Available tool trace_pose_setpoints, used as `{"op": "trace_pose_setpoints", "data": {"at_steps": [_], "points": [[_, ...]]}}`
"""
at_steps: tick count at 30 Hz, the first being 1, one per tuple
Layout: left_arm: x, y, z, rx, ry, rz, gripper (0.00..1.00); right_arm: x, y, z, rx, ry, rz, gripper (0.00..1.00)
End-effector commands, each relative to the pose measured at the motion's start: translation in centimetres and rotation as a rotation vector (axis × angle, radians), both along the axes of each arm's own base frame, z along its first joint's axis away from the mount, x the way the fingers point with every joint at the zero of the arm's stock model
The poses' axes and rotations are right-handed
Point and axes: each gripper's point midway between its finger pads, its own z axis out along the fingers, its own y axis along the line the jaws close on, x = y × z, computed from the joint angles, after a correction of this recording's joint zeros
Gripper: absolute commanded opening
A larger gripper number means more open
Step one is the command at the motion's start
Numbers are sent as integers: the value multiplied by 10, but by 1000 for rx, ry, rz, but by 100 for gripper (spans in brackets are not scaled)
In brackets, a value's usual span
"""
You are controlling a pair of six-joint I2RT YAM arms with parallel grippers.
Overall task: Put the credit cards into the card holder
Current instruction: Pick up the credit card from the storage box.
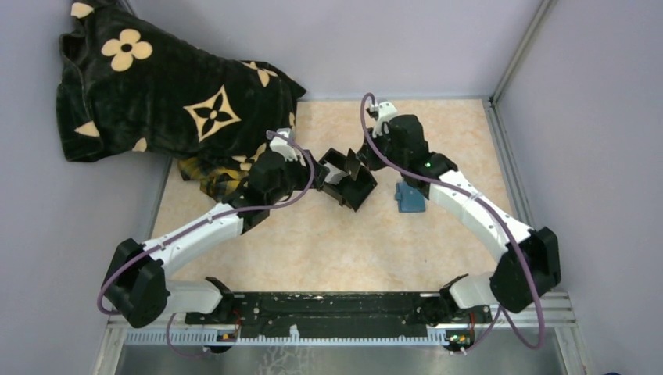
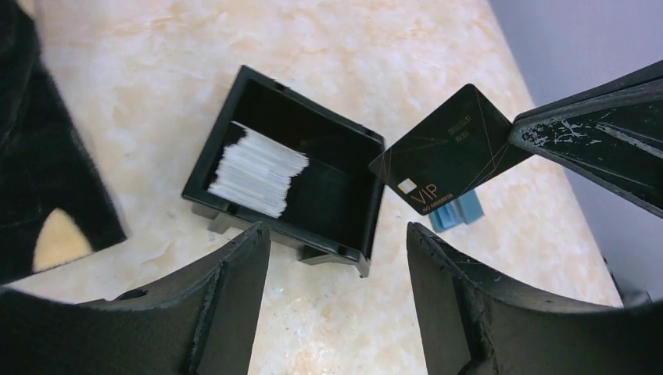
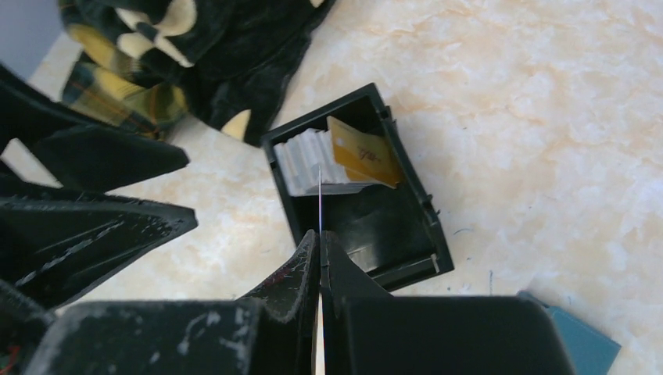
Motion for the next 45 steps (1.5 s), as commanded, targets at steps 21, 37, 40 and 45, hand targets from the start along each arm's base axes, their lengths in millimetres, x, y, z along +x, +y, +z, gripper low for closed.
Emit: {"op": "trace_pose_setpoints", "data": {"at_steps": [21, 37, 40, 45], "points": [[-109, -50, 52, -112, -219, -703, 76, -127, -4, 55, 278, 72, 236, 0], [-117, -62, 37, -85, -185, -829, 75, -140, 10, 50, 325, 138, 346, 0], [-120, -68, 33, -87, -155, -875, 72, -137, 14, 47, 332, 151, 359, 0], [-121, -71, 28, -89, -139, -906, 65, -135, 19, 42, 346, 167, 373, 0]]}}
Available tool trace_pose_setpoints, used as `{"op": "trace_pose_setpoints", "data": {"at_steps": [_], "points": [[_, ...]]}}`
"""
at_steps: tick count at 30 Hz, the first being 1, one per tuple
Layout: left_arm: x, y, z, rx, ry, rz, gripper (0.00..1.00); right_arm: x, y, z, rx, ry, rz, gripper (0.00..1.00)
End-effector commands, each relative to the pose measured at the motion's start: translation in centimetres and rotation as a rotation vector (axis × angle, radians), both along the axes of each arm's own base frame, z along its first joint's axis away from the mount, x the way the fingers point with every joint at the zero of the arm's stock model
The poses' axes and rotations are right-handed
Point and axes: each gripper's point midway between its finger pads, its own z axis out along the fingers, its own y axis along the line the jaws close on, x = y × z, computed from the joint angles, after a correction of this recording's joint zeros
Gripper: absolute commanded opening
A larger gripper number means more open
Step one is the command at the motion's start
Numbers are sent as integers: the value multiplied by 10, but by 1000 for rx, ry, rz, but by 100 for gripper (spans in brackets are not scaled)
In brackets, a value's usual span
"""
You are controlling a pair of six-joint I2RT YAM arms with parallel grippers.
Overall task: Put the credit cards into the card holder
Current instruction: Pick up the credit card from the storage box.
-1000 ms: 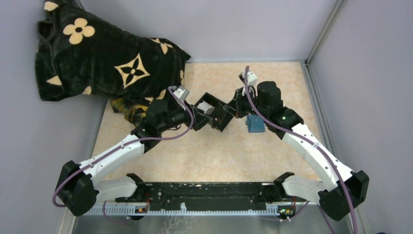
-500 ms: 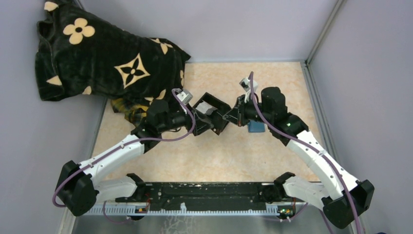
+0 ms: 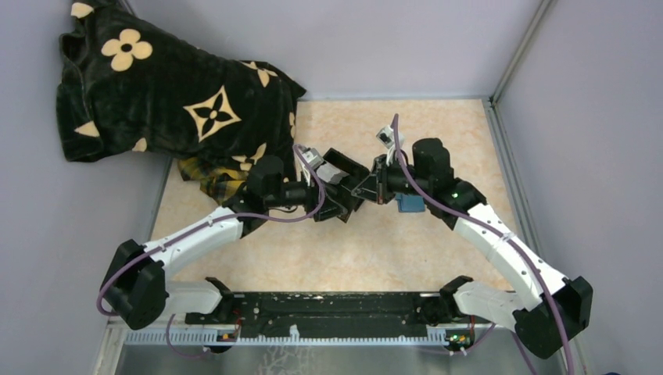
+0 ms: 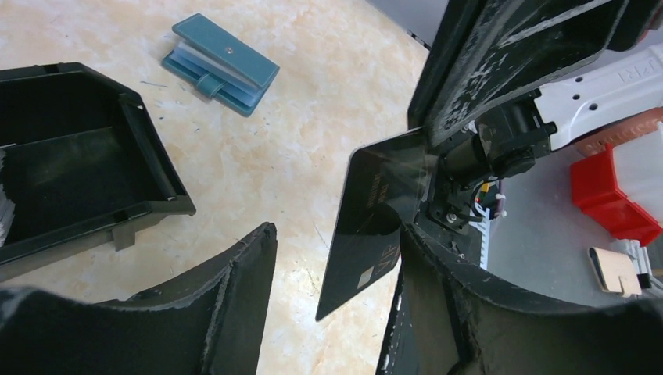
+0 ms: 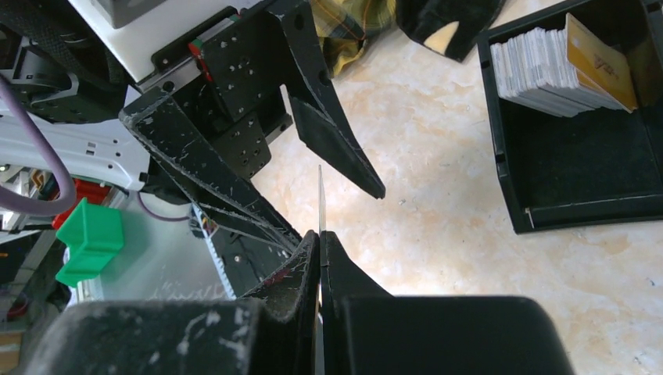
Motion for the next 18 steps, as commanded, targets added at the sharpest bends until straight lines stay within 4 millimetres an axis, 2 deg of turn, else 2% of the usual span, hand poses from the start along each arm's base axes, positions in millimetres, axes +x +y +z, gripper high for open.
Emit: {"op": "trace_pose_setpoints", "data": {"at_steps": [1, 4, 9, 12, 13, 17, 18], "points": [[-8, -7, 16, -34, -40, -84, 63, 2, 8, 7, 46, -24, 33, 0], [-10, -10, 19, -50, -34, -115, 52, 6, 7, 1, 43, -12, 32, 0], [-12, -13, 22, -62, -19, -154, 16, 13, 7, -5, 47, 3, 27, 0], [-12, -13, 18, -57, -6, -155, 4, 16, 6, -5, 52, 4, 22, 0], [-12, -12, 16, -54, -3, -151, 0, 18, 5, -5, 53, 3, 18, 0], [-9, -10, 15, -55, 0, -143, 0, 25, 1, -4, 52, -10, -5, 0], [-7, -11, 15, -55, 1, -138, 0, 27, 0, -4, 46, -24, -12, 9]]}}
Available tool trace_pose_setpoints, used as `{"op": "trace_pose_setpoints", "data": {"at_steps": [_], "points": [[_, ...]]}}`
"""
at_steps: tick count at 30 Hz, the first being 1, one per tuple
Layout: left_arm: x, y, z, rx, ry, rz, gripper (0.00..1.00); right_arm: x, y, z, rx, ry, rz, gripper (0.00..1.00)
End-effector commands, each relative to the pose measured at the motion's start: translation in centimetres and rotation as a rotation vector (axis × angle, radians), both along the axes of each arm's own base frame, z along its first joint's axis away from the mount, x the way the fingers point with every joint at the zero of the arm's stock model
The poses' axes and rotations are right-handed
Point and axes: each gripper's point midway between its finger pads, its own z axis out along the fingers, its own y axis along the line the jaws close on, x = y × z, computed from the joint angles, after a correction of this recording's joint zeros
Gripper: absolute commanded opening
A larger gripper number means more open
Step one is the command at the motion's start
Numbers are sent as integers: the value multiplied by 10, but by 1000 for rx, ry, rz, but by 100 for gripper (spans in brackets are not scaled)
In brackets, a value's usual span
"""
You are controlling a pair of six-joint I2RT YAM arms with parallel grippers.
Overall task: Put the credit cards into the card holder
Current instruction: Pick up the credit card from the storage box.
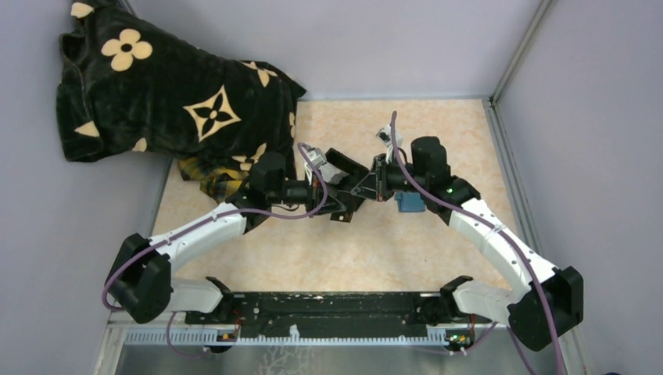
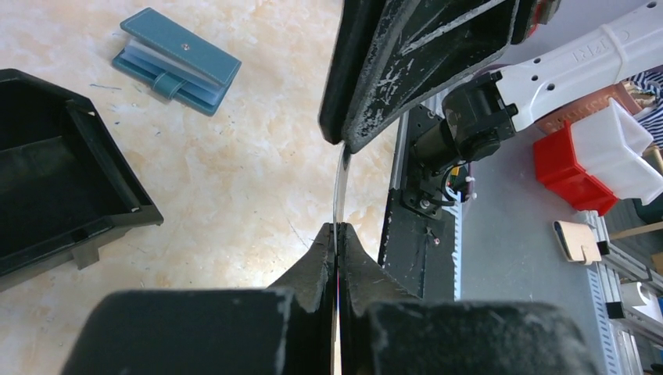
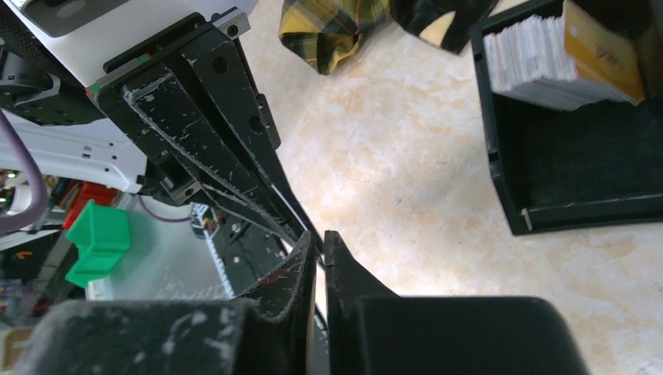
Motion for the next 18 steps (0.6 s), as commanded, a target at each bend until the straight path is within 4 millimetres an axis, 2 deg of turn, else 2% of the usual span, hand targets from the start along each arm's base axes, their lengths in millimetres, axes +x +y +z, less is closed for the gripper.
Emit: {"op": "trace_pose_setpoints", "data": {"at_steps": [1, 3, 6, 12, 18], "points": [[6, -4, 15, -37, -33, -11, 0, 15, -2, 15, 28, -95, -35, 21], [10, -4, 16, -40, -25, 15, 0, 20, -9, 15, 15, -129, -88, 39], [19, -4, 20, -66, -7, 80, 0, 23, -19, 14, 8, -179, -150, 53], [31, -6, 24, -182, 88, 194, 0, 17, -29, 3, 51, -218, -211, 55], [37, -16, 18, -263, 210, 204, 0, 18, -27, 0, 76, -226, -216, 55]]}}
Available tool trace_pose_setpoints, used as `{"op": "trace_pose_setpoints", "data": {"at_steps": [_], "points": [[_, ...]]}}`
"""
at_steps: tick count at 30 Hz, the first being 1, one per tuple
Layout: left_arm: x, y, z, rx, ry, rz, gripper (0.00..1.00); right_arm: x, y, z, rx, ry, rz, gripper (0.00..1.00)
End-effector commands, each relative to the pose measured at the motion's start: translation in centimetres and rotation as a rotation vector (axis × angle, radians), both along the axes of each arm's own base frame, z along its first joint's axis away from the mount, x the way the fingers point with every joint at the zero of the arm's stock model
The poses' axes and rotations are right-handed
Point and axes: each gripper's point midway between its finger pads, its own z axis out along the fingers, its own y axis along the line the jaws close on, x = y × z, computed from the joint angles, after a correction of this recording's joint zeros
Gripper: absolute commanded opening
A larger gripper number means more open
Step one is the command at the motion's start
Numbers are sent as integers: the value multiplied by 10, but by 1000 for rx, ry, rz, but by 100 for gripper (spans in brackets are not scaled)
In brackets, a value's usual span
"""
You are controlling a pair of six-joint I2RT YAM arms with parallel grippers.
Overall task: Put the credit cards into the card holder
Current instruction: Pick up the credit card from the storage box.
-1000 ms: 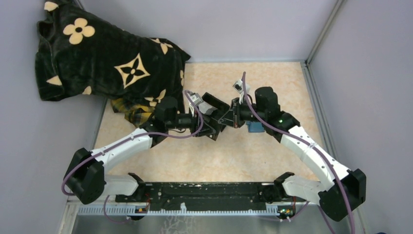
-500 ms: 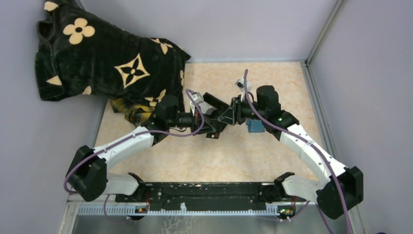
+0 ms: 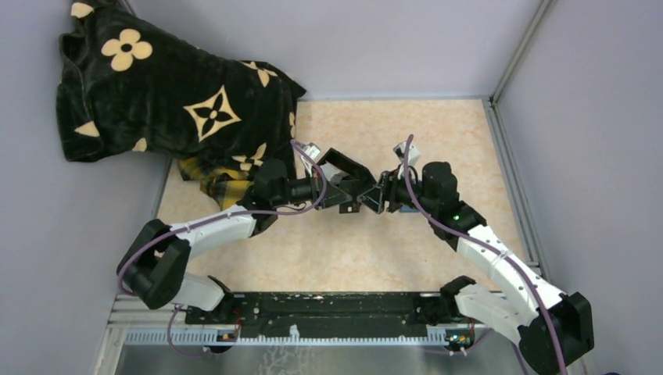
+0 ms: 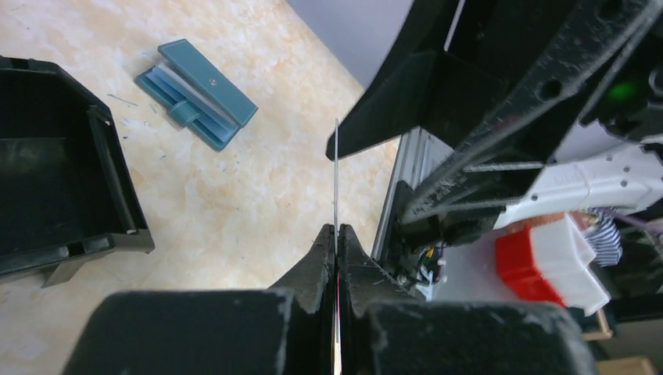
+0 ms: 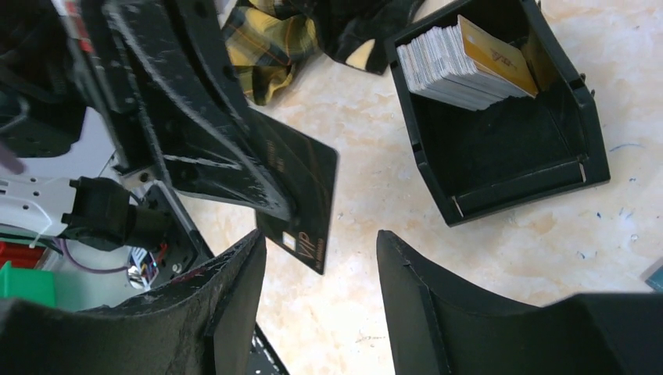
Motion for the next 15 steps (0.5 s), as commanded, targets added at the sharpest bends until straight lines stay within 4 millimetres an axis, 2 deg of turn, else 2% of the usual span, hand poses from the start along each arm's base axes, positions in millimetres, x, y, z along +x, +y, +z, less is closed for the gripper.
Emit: {"op": "trace_pose_setpoints", "data": {"at_steps": [1, 9, 15], "points": [[8, -7, 21, -158, 48, 20, 0, 12, 3, 29, 77, -111, -23, 55], [6, -18, 29, -263, 95, -51, 0, 17, 5, 15, 67, -100, -28, 53], [7, -21, 32, -292, 98, -84, 0, 22, 3, 12, 60, -106, -38, 52]]}}
